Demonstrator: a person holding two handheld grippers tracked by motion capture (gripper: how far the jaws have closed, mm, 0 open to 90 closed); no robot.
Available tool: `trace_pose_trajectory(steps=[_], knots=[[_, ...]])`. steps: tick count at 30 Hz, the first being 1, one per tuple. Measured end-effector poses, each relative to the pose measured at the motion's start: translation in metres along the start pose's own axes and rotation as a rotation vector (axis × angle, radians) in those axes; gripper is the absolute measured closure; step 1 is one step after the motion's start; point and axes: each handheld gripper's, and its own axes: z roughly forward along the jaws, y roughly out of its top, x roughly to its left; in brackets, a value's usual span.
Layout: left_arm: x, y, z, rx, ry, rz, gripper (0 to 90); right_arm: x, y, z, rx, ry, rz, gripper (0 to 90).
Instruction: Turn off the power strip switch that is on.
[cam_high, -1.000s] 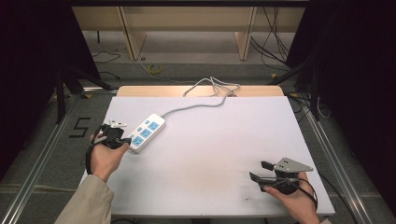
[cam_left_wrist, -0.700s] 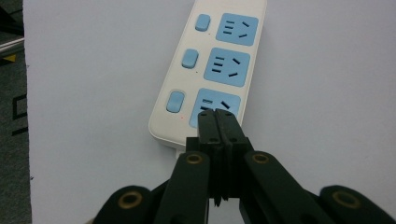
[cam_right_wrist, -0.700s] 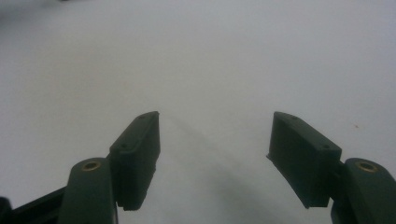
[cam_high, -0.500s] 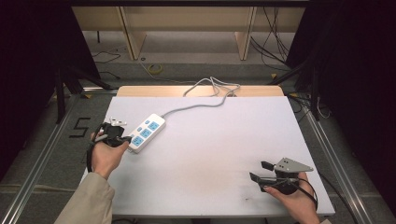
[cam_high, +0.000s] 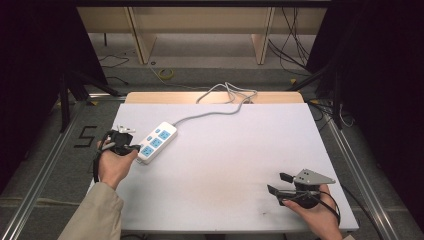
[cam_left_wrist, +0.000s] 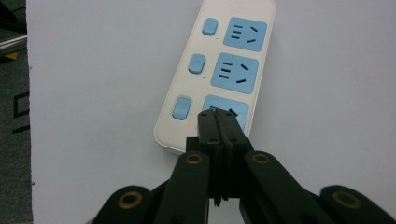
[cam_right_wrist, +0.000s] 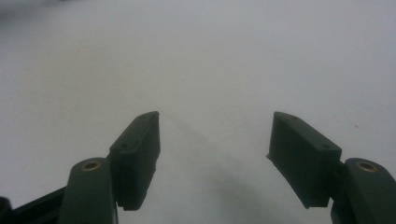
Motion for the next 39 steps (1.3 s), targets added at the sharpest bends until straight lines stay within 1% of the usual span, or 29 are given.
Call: trace_pose_trajectory(steps=[8, 15, 20, 27, 39], knots=[[0.000, 0.003, 0.004, 0.008, 0.002, 0.001, 89.7, 0.000, 0.000, 0.000, -0.002, 0.000, 0.001, 34.5], [0.003, 0.006, 0.006, 0.027, 0.017, 0.011, 89.7, 0.000, 0.000, 0.000, -0.002, 0.000, 0.001, 34.5], [0.005, 0.009, 0.007, 0.031, 0.024, 0.015, 89.7, 0.000, 0.000, 0.000, -0.001, 0.001, 0.000, 34.5], [0.006, 0.012, 0.008, 0.046, 0.037, 0.044, 89.7, 0.000, 0.000, 0.000, 0.000, 0.001, 0.000, 34.5], [0.008, 0.017, 0.011, 0.069, 0.038, 0.056, 89.6, 0.000, 0.000, 0.000, -0.001, 0.001, -0.001, 34.5]])
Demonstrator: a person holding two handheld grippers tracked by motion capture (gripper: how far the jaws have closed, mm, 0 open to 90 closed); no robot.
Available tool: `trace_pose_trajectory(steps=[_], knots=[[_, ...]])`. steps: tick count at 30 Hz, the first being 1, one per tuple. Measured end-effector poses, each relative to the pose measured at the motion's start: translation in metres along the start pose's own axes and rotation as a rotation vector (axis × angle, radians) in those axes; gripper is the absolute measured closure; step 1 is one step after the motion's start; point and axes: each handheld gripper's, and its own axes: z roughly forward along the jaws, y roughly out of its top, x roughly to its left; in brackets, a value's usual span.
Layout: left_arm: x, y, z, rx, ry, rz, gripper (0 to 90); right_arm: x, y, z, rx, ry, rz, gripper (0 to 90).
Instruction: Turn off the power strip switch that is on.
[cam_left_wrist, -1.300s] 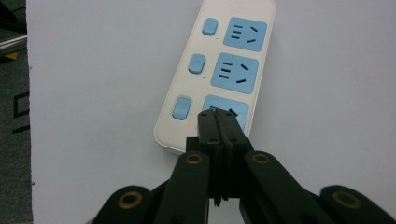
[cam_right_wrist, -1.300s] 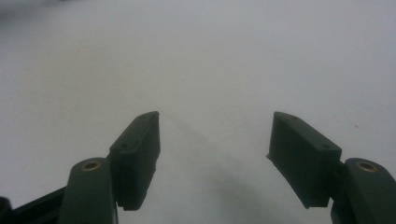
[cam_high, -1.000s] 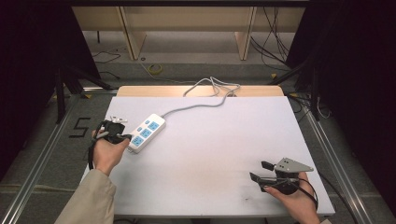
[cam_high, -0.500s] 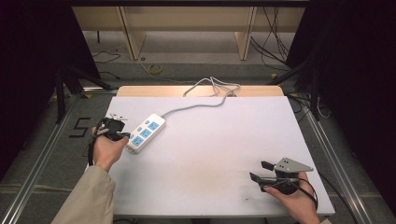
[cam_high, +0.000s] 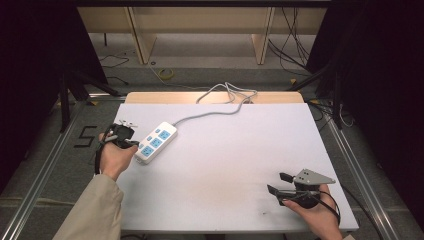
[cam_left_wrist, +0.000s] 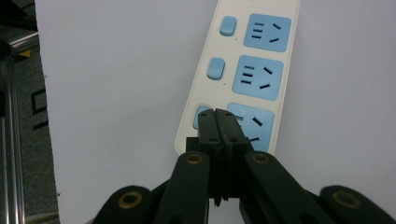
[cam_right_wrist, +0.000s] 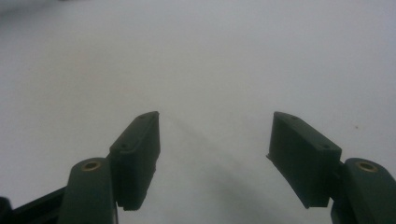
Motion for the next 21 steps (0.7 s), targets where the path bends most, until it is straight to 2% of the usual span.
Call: trace_pose_trajectory(steps=[21], knots=[[0.0037, 0.0090, 0.0050, 0.038, 0.010, 0.026, 89.6, -0.0001, 0.0000, 0.0003, 0.002, 0.001, 0.000, 34.5]])
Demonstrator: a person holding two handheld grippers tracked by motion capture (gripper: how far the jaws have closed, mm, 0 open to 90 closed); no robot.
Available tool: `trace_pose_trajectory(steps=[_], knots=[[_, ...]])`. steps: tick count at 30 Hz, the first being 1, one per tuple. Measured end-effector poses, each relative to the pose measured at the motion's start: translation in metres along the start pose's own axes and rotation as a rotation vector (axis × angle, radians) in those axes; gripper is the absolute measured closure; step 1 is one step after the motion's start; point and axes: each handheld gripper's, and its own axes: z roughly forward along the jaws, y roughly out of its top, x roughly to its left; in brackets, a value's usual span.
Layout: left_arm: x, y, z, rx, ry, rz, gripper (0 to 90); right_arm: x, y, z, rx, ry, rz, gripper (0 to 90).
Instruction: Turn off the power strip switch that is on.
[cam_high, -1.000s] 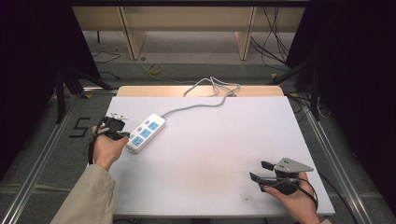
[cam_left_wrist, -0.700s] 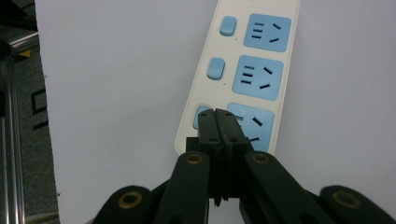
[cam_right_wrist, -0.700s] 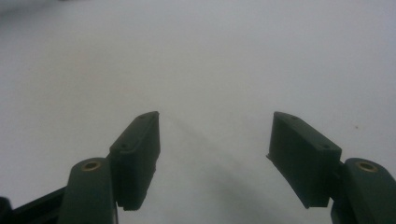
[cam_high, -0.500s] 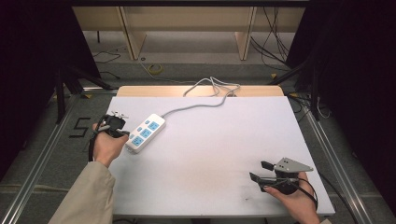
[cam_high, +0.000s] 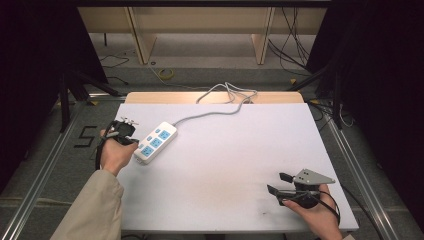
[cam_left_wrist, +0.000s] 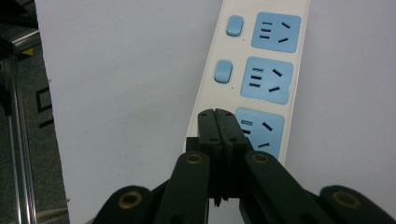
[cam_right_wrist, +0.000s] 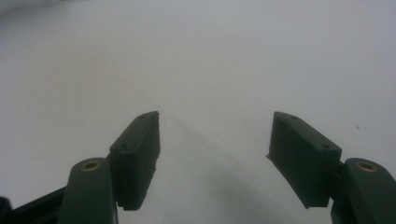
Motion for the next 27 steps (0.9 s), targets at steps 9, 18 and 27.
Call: trace_pose_trajectory(steps=[9, 18, 27], knots=[[0.002, 0.001, 0.004, 0.018, -0.002, 0.003, 89.7, 0.000, 0.000, 0.000, 0.001, 0.000, -0.001, 34.5], [0.004, 0.004, 0.007, 0.026, 0.000, 0.017, 89.7, 0.000, 0.000, 0.000, 0.001, 0.001, -0.002, 34.5], [0.005, 0.007, 0.012, 0.032, 0.001, 0.032, 89.7, 0.000, 0.000, 0.001, 0.002, 0.002, -0.001, 34.5]])
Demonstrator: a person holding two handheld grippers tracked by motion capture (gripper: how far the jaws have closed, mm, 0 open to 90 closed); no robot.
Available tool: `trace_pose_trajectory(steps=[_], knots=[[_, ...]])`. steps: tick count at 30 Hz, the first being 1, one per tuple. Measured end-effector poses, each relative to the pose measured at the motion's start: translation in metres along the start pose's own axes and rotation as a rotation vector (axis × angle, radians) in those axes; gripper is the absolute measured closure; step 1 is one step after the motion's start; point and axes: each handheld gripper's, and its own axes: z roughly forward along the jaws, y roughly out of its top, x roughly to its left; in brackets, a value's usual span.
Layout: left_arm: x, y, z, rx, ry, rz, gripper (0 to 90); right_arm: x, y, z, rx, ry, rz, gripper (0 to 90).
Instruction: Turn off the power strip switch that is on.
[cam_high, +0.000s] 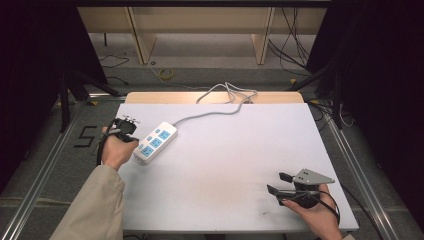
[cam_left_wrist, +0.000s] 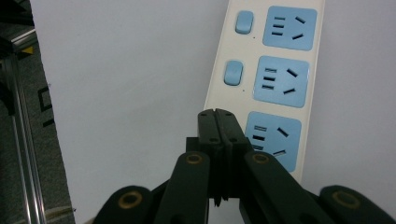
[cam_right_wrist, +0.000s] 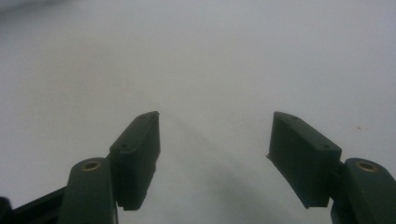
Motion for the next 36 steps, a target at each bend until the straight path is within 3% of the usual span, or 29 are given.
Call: trace_pose_trajectory(steps=[36], knots=[[-0.003, 0.006, 0.023, 0.063, -0.008, 0.042, 89.7, 0.000, 0.000, 0.000, 0.002, 0.001, -0.001, 34.5]])
